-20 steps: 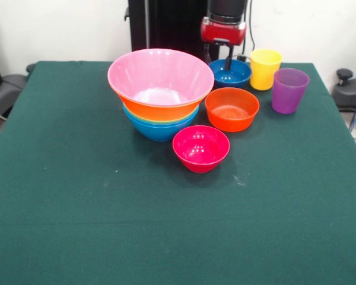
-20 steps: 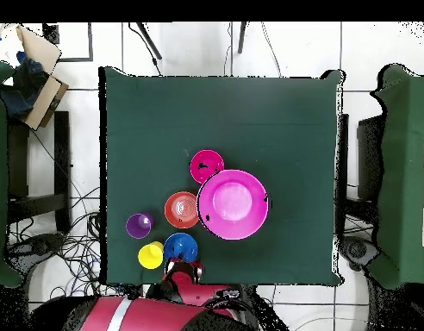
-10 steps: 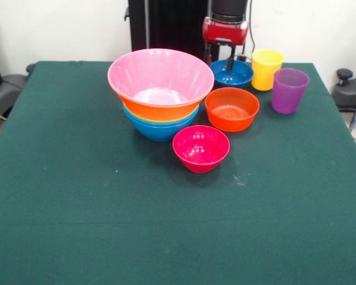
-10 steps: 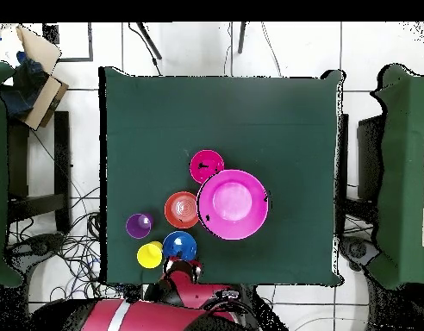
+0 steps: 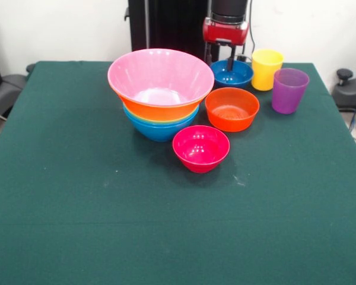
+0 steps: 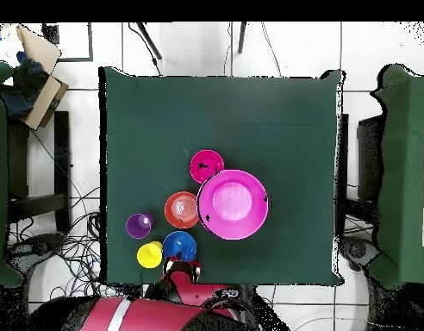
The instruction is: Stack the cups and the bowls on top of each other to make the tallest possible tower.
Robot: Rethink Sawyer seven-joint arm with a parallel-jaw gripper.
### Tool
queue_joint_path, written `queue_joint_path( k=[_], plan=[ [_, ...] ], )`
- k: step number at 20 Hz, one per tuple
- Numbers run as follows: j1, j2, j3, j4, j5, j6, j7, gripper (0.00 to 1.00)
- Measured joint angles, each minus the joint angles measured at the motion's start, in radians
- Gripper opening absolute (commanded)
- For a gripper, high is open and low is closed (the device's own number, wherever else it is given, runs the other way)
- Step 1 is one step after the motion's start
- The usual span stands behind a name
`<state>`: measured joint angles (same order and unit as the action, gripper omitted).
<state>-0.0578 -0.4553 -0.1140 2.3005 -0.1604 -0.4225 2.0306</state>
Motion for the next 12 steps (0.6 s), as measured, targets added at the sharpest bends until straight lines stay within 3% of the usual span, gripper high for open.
queue_joint_path(
  k=[12],
  plan=[
    [0.001,0.069,0.000,-0.025,0.000,-0.008,0.000,1.00]
  ],
)
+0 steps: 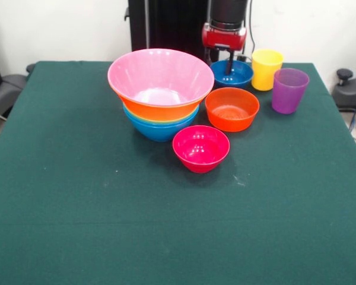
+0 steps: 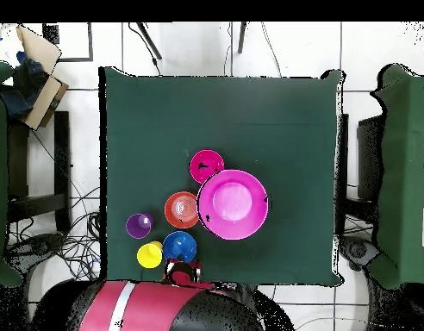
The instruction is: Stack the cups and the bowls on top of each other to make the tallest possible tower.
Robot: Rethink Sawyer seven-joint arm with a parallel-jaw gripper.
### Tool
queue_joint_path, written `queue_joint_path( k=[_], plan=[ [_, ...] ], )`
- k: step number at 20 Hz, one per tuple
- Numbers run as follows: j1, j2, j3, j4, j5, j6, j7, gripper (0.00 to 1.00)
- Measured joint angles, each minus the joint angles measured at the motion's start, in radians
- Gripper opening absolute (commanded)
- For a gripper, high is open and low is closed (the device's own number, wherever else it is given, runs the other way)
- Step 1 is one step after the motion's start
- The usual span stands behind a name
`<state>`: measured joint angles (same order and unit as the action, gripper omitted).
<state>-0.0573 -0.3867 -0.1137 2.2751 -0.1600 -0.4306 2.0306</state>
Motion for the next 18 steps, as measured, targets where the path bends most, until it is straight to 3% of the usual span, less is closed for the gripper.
queue_joint_path(
  k=[6,7,18],
  plan=[
    [0.004,0.019,0.000,-0.007,0.000,-0.016,0.000,1.00],
    [0.005,0.021,0.000,-0.008,0.000,-0.019,0.000,0.00],
    [0.009,0.004,0.002,-0.006,-0.005,-0.044,0.000,0.00]
  ],
)
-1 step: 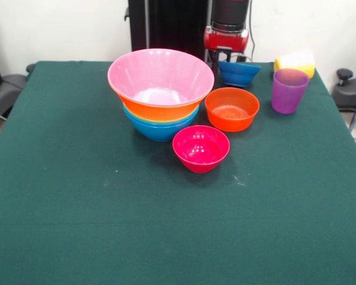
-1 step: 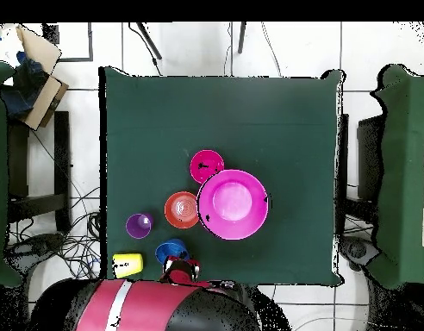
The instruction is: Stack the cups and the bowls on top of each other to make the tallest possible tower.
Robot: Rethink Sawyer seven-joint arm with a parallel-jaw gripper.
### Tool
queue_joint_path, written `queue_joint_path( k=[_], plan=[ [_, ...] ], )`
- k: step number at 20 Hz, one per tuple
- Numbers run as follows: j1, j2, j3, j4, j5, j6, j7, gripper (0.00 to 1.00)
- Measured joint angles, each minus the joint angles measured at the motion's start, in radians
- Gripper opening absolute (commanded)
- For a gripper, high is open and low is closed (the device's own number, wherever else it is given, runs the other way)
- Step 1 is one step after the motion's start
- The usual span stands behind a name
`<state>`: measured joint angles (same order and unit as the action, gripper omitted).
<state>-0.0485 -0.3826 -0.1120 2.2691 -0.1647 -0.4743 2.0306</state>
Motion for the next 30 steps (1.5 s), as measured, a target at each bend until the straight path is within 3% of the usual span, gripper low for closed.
queue_joint_path(
  k=[12,21,26,30],
  plan=[
    [0.000,-0.014,0.000,0.000,0.000,0.000,0.000,0.00],
    [-0.001,-0.088,0.000,0.002,0.000,0.005,0.000,0.00],
    [-0.020,-0.195,0.011,0.024,0.000,0.076,0.000,0.00],
    [-0.063,-0.354,0.037,0.060,-0.001,0.236,0.000,0.00]
  ],
)
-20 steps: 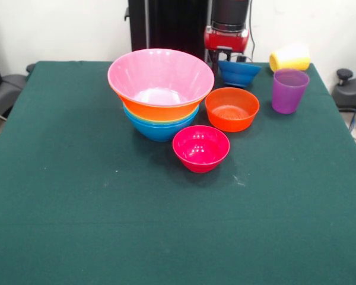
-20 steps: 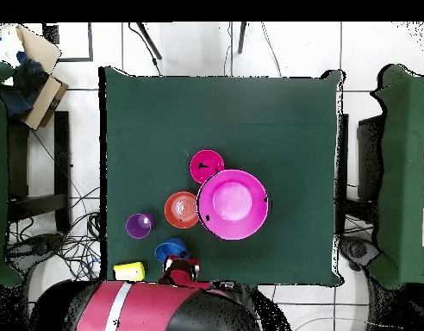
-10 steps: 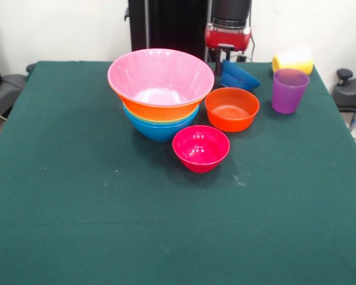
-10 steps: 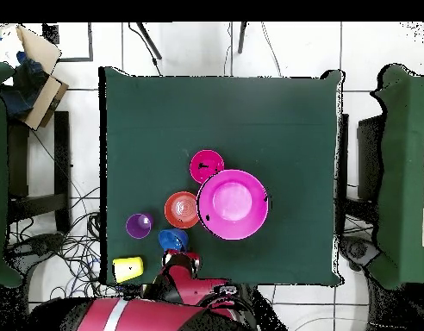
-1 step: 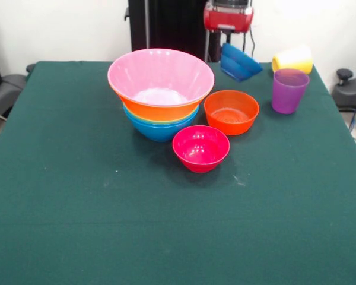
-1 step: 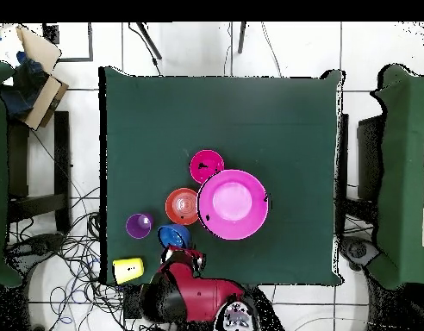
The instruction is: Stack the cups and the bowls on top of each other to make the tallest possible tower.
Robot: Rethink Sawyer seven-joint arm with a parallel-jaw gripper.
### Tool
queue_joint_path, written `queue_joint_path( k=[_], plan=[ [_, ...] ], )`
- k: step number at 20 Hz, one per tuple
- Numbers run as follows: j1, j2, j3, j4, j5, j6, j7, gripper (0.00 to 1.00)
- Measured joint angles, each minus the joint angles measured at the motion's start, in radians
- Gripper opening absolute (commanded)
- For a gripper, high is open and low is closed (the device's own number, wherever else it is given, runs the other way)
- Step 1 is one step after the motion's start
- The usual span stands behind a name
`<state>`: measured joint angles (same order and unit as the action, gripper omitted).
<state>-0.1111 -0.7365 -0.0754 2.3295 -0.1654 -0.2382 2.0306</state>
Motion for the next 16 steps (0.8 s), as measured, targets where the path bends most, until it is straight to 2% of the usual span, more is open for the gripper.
queue_joint_path(
  k=[7,8,16],
  plan=[
    [-0.068,-0.220,0.049,0.035,0.001,0.235,0.000,0.00],
    [-0.086,-0.278,0.063,0.043,0.006,0.289,0.000,0.00],
    [-0.147,-0.405,0.120,0.049,0.008,0.378,0.000,0.00]
  ],
)
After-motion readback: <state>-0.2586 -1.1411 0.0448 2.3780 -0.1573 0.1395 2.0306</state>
